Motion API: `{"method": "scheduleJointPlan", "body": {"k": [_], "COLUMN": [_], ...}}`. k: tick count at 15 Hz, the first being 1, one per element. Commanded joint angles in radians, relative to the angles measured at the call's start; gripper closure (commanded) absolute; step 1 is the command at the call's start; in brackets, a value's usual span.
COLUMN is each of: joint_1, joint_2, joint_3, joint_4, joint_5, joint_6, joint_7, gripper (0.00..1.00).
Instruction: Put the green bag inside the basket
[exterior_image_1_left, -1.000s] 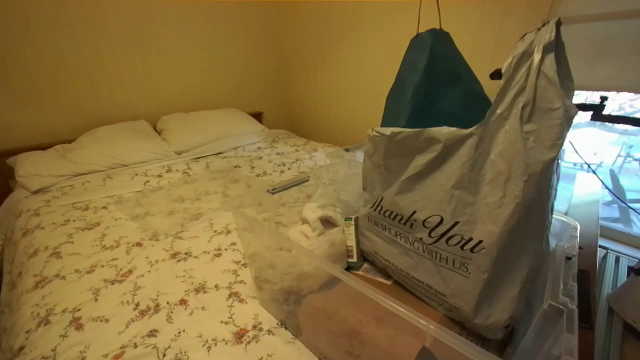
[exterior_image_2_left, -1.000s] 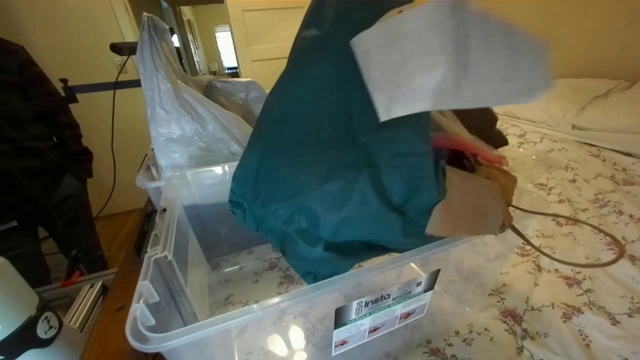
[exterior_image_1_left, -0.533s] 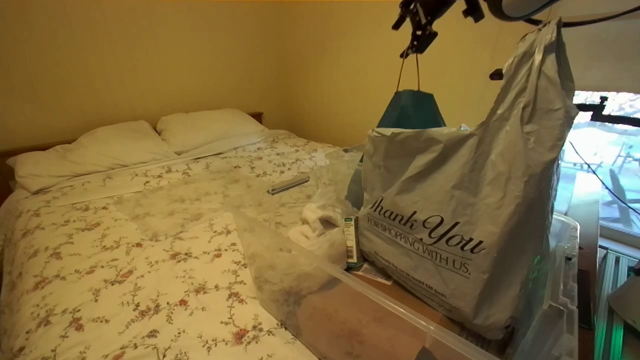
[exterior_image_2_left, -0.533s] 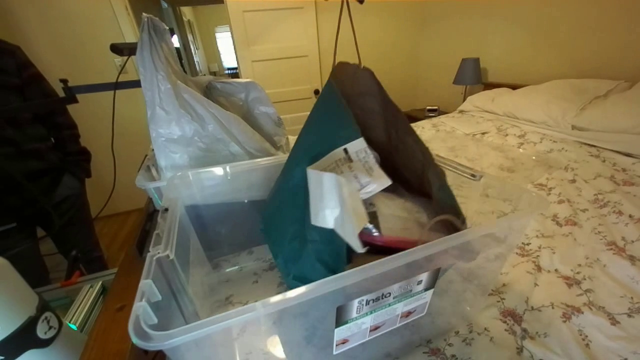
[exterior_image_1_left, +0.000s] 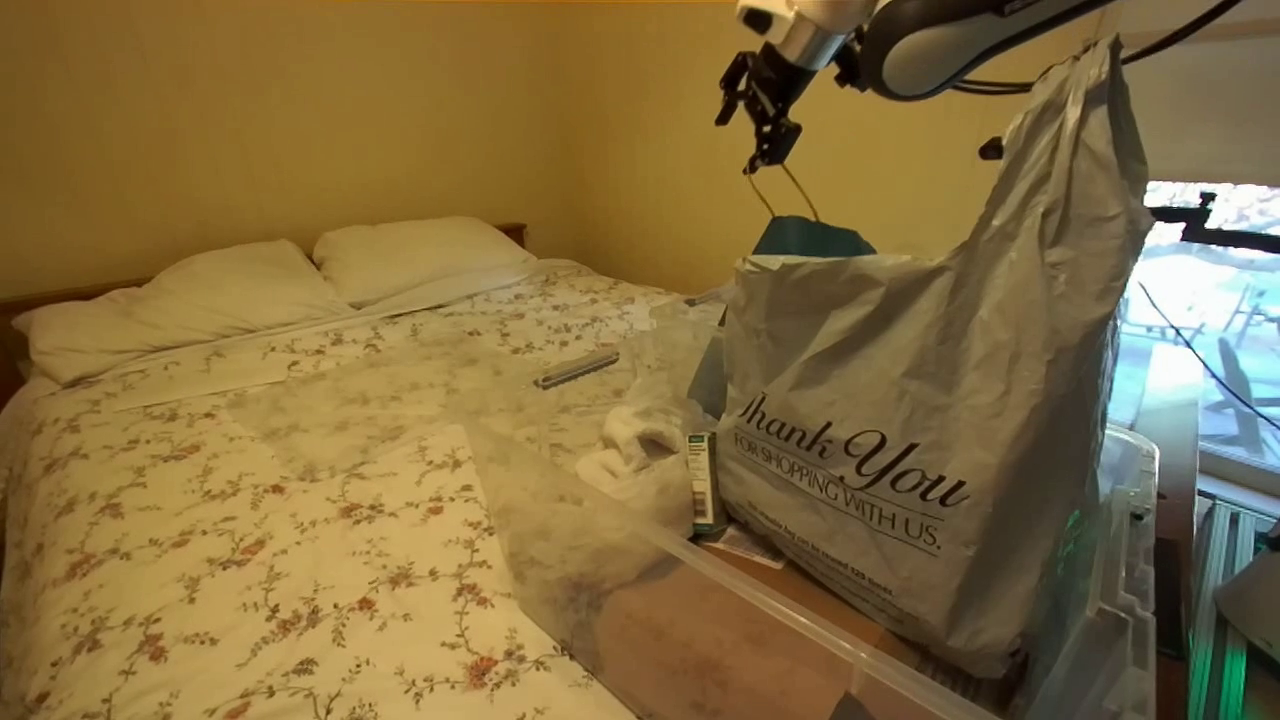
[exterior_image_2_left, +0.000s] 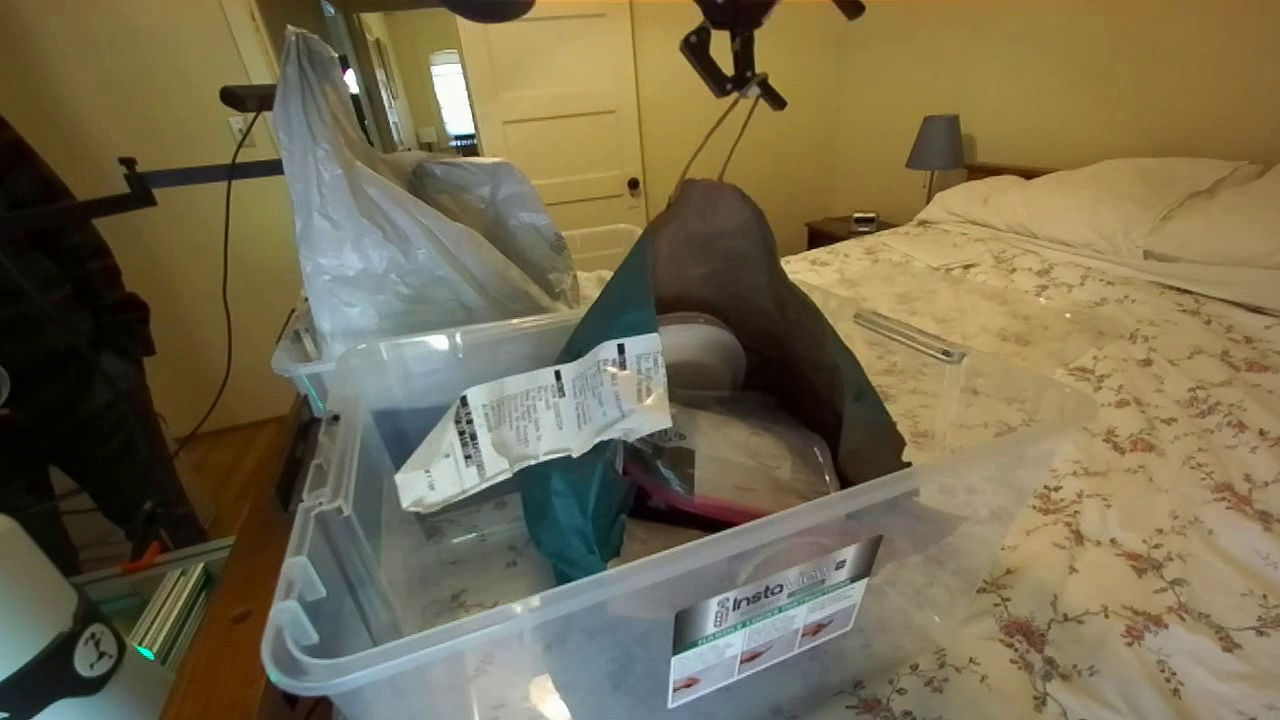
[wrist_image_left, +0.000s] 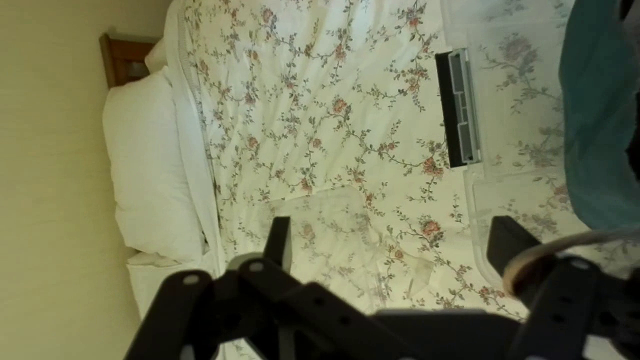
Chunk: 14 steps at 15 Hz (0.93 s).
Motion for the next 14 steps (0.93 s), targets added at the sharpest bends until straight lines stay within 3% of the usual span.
{"method": "scheduleJointPlan", "body": {"k": [1,3,6,7,9,11,12,14], "joint_1": [-0.038,-0.074,-0.161,-0.229,-0.302,-0.325,-0.278,-0.300], "joint_2": [0.239,0.322,0.368,0.375,0.387,0.396,0.357,0.357], "joint_3": [0.054,0.065,0.087,0.139,0.177,0.159,0.116,0.114], "joint_4": [0.246,0.326,0.387,0.416,0.485,0.558,0.451,0.498], "joint_5": [0.105,0.183,0.332,0.400,0.550,0.644,0.583,0.630], "joint_6": [-0.094,-0.156,-0.151,-0.163,-0.204,-0.282,-0.217,-0.266], "joint_7": [-0.218,-0.341,-0.543,-0.613,-0.758,-0.855,-0.772,-0.827], "gripper": [0.00,0.00,0.00,0.00,0.00,0.00,0.00,0.00]}}
